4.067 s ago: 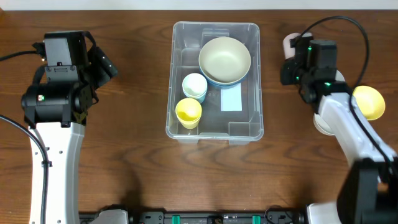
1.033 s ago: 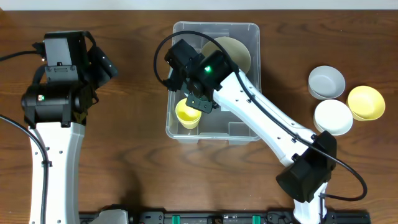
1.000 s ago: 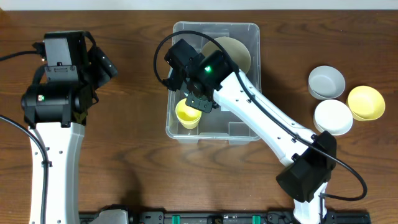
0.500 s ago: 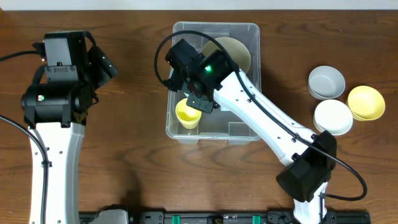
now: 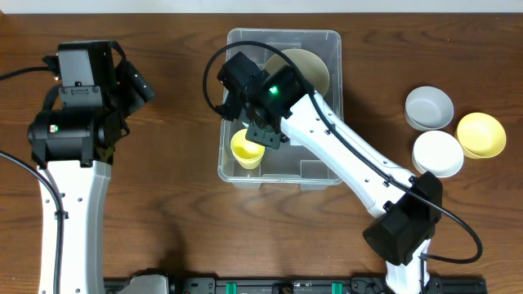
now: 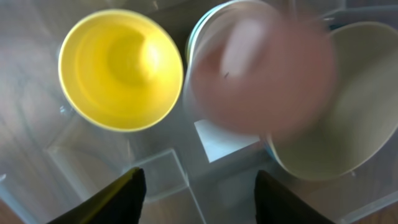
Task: Pack container
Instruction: 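Lower the pink cup onto the white and blue cups and release, then move the right gripper right over the light blue bowl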
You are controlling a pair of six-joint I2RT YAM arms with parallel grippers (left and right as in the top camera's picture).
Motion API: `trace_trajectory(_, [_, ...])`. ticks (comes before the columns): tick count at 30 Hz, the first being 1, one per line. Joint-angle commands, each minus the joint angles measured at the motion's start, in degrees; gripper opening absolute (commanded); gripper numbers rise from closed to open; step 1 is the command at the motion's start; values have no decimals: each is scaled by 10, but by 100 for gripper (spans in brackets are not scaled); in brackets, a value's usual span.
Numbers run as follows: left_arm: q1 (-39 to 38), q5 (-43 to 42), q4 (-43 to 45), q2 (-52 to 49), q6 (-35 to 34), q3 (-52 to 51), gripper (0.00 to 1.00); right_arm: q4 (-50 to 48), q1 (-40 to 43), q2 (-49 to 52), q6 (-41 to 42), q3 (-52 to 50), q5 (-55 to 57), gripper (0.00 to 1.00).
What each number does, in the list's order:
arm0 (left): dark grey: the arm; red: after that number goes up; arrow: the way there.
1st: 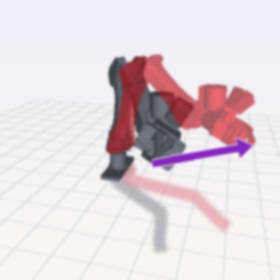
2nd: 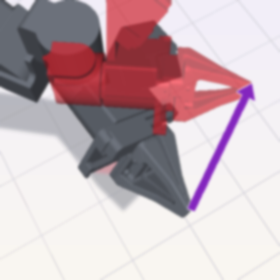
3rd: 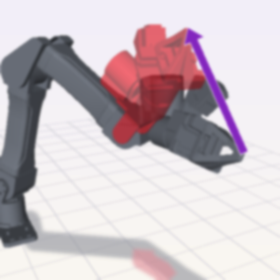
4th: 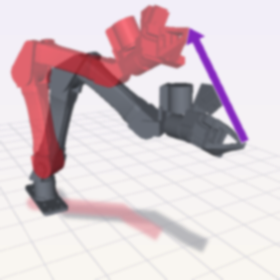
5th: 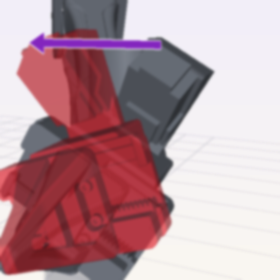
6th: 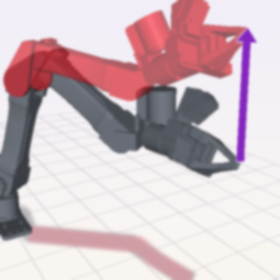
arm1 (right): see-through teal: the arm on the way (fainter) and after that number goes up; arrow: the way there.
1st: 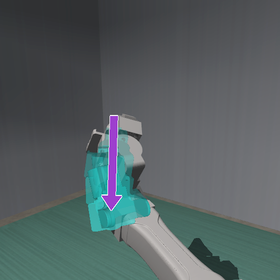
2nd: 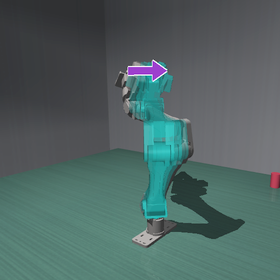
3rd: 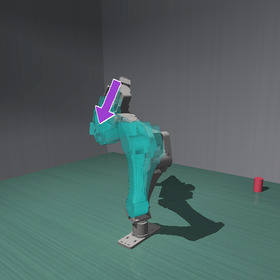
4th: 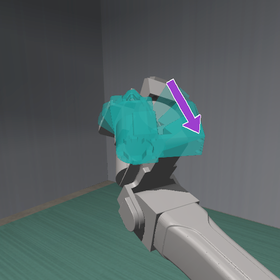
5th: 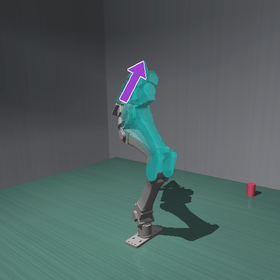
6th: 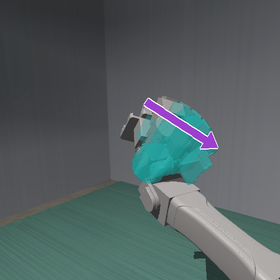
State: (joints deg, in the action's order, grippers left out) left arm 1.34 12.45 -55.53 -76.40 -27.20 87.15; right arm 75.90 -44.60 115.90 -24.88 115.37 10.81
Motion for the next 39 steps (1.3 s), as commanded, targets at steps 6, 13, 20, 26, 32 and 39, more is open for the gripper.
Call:
trace_trajectory(6, [2,9,-1,-3,-1,7,98,-43,0,5,57,25,10,61])
trace_trajectory(13, [2,9,-1,-3,-1,7,98,-43,34,-24,168,49,10,57])
trace_trajectory(20, [2,9,-1,-3,-1,7,98,-6,145,-97,274,49,10,56])
trace_trajectory(26, [2,9,-1,-3,-1,7,98,64,276,-125,307,49,10,59])
trace_trajectory(32, [2,9,-1,-3,-1,7,98,72,404,-122,312,17,10,64])
trace_trajectory(39, [2,9,-1,-3,-1,7,98,-17,487,-120,298,-103,3,67])
